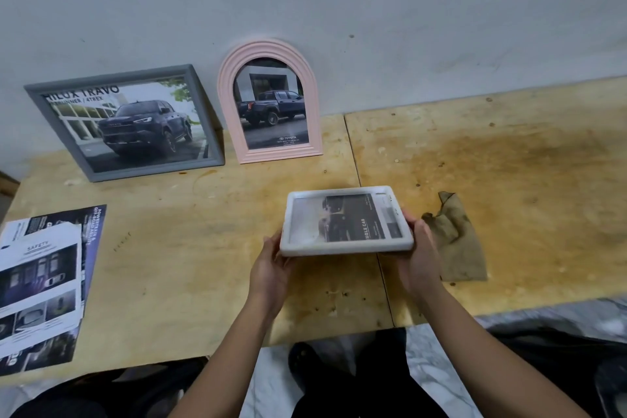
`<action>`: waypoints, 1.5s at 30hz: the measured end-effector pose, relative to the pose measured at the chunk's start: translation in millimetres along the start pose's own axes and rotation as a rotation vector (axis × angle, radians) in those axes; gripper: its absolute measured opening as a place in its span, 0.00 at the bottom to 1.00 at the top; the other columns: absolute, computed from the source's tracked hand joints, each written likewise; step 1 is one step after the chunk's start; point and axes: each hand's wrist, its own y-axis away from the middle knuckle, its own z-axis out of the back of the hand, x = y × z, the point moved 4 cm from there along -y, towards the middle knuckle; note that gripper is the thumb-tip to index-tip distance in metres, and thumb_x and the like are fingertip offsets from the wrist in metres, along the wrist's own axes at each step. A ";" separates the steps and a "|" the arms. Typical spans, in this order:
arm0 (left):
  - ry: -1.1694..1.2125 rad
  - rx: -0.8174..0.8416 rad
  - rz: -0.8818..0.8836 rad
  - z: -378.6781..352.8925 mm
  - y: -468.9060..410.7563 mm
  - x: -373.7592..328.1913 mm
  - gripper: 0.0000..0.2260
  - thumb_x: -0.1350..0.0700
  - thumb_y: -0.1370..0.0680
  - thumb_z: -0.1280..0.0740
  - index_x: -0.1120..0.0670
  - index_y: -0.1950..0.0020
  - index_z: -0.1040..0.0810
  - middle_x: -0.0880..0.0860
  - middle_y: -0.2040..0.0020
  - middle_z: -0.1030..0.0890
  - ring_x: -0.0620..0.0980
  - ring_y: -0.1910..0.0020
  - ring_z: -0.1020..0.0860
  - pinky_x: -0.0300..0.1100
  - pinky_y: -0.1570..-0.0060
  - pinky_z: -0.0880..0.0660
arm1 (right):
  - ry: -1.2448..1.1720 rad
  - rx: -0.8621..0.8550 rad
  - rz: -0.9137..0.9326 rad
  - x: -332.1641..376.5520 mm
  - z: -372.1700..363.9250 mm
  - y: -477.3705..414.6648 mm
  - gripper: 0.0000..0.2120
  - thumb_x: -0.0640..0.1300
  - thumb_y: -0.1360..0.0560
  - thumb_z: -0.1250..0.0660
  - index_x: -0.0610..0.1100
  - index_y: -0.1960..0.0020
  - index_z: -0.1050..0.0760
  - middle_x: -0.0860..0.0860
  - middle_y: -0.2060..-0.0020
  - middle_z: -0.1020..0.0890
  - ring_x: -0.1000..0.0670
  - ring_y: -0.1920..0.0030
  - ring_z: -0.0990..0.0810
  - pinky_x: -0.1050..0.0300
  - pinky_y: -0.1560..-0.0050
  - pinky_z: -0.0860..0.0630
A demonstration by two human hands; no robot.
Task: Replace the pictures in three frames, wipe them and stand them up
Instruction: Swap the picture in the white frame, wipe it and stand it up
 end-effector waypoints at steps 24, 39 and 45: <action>-0.164 -0.414 0.143 -11.2 51.4 51.9 0.14 0.55 0.22 0.35 0.61 0.38 0.24 0.58 0.44 0.26 0.49 0.53 0.26 0.38 0.49 0.32 | 1.327 -0.127 0.304 32.0 75.6 -37.0 0.26 0.45 0.24 0.36 0.44 0.29 0.40 0.40 0.40 0.30 0.39 0.46 0.26 0.47 0.51 0.27; 0.068 -0.644 0.273 -16.3 52.0 52.8 0.07 0.57 0.28 0.27 0.58 0.53 0.18 0.56 0.54 0.22 0.44 0.62 0.26 0.26 0.66 0.33 | 1.690 1.292 0.940 -31.9 -155.9 10.8 0.21 0.49 0.22 0.44 0.52 0.29 0.36 0.46 0.40 0.28 0.44 0.40 0.31 0.49 0.45 0.34; 0.092 -0.682 0.311 -13.0 47.3 57.1 0.10 0.62 0.31 0.25 0.51 0.65 0.24 0.55 0.59 0.23 0.49 0.61 0.26 0.30 0.64 0.33 | 1.889 1.482 1.390 -63.7 -163.1 23.2 0.17 0.51 0.35 0.28 0.55 0.46 0.21 0.49 0.49 0.21 0.45 0.51 0.25 0.51 0.58 0.28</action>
